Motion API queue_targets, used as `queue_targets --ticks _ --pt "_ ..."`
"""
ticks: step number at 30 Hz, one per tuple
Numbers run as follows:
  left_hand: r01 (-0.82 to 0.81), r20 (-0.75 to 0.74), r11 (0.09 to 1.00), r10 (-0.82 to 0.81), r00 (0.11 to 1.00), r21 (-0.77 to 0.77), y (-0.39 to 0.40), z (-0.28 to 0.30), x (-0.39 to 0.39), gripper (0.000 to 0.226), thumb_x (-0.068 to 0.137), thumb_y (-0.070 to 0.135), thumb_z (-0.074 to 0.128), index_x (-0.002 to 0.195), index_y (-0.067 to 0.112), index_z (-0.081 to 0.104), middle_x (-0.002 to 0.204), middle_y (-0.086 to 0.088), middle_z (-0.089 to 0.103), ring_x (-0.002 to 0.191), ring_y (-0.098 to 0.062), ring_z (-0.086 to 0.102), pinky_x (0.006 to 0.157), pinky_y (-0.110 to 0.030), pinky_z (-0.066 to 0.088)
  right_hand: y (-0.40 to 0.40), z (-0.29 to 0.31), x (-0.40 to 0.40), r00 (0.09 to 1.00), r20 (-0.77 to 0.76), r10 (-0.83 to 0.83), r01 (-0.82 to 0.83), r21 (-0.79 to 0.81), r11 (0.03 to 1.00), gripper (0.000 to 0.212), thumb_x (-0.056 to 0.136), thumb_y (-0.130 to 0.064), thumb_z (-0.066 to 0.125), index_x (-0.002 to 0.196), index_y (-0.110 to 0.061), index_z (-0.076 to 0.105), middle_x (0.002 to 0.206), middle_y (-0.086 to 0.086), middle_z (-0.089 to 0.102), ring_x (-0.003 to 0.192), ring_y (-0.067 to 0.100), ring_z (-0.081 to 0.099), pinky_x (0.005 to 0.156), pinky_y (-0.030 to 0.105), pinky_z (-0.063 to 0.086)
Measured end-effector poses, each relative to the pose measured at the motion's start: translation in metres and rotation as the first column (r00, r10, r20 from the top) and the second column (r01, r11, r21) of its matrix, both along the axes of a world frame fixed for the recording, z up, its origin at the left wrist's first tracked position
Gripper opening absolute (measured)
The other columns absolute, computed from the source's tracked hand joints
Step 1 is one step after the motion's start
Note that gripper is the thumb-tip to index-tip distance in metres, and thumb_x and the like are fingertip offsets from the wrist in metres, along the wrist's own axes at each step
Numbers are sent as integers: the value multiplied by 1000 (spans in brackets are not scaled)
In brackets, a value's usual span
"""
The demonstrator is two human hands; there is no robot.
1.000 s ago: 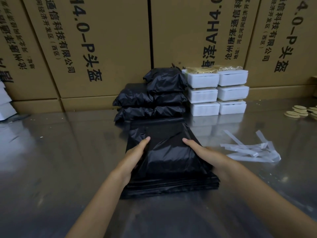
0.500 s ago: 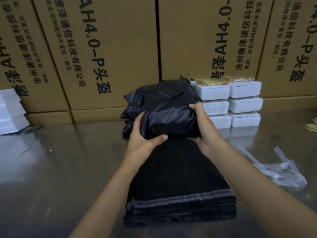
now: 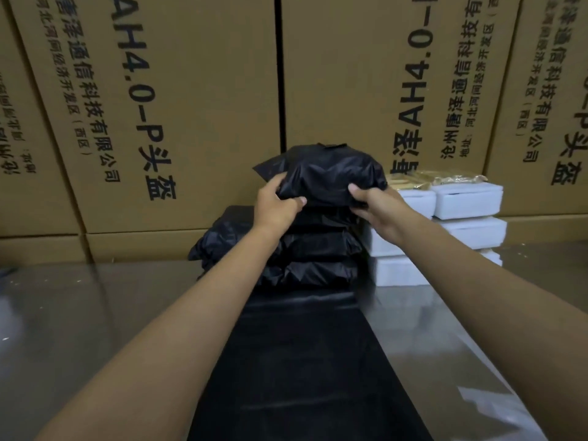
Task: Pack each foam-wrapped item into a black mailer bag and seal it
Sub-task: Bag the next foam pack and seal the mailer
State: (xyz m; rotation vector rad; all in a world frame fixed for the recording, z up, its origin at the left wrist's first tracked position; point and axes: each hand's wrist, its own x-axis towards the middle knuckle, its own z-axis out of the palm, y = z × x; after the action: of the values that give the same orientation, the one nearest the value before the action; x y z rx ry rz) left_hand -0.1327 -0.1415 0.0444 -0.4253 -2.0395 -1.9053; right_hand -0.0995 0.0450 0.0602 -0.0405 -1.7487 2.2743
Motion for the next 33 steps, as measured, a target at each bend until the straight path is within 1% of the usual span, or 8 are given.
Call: queue_targets --ticks 5,11,16,20,23,27,30,33 --pt "-125 48 991 122 991 57 10 -9 -46 32 90 14 73 119 19 61 105 -3 69 87 -20 70 79 -34 61 7 -8 -51 978 19 -210 196 288 937 60 88 -35 77 141 -19 53 139 1 58 121 26 58 97 42 56" --pt "-242 77 961 254 964 -136 17 3 -79 13 94 25 68 105 23 60 78 -2 66 74 -29 73 69 -41 63 6 -13 -94 921 -25 -388 336 551 764 60 91 -46 69 138 -13 52 133 13 61 115 38 62 97 50 54" --pt "-258 157 944 292 943 -208 23 16 -86 13 95 22 64 100 24 52 77 -5 63 67 -28 71 67 -44 63 11 -22 -107 872 -110 -477 392 741 546 53 96 -48 61 132 -10 55 128 14 62 117 38 58 84 36 45" --pt "-326 122 931 347 930 -167 31 12 -76 16 96 21 61 110 19 52 104 -10 63 79 -27 66 70 -44 63 13 -29 -97 868 -161 -469 444 674 590 34 96 -44 62 109 -13 61 107 8 65 103 31 60 84 35 45" --pt "-347 44 932 353 935 -105 41 -11 -64 52 95 17 60 142 19 37 140 -10 39 106 -26 54 95 -35 51 34 -50 -83 800 -150 -581 538 608 584 28 97 -38 55 85 -12 55 85 8 58 85 30 57 74 33 42" --pt "-309 -62 942 303 951 -134 58 -69 -30 74 97 15 57 157 22 15 161 1 15 133 -26 43 94 -25 36 67 -80 -64 798 76 -597 466 552 692 44 98 -41 47 95 1 60 92 18 65 91 42 69 90 49 56" --pt "-282 -242 878 198 950 -386 64 -132 -4 65 94 8 55 152 18 27 152 1 24 131 -22 42 97 -27 40 80 -82 -61 819 168 -549 421 476 773 49 97 -46 51 104 1 60 99 15 69 70 31 71 83 40 58" --pt "-105 -170 669 -33 985 -736 68 -187 6 58 97 16 50 151 20 30 149 0 33 136 -20 37 112 -32 33 91 -71 -69 866 257 -428 376 228 898 71 93 -57 57 138 -2 47 115 13 64 79 24 70 90 38 56"
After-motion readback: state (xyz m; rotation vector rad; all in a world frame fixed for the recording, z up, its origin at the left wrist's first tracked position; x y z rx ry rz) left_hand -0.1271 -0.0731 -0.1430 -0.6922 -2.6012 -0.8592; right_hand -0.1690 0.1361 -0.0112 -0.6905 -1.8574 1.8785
